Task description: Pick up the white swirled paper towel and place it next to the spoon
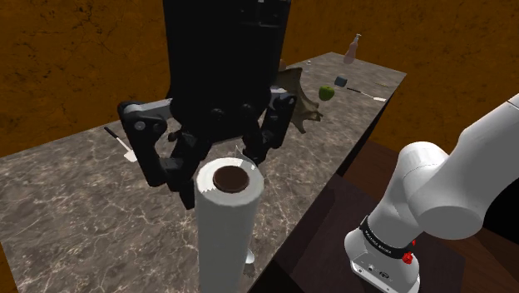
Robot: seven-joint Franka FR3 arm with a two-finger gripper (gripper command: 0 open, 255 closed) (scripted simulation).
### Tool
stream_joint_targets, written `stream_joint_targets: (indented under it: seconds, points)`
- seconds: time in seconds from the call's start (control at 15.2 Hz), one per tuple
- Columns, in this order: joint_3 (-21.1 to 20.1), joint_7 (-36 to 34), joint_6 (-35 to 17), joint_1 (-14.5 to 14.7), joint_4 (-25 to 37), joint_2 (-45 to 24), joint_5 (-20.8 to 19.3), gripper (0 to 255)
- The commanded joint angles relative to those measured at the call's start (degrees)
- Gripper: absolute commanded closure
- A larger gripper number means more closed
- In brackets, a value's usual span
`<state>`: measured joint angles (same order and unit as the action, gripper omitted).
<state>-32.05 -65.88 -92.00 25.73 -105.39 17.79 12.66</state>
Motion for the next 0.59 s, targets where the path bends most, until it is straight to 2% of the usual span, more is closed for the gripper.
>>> stream_joint_targets:
  seconds: [0.0, 0.53]
  points:
    - [0.0, 0.3, -1.6, 0.1, -2.0, 0.5, 0.2, 255]
    - [-0.4, 1.2, -7.6, 0.5, -9.0, 1.5, 1.0, 255]
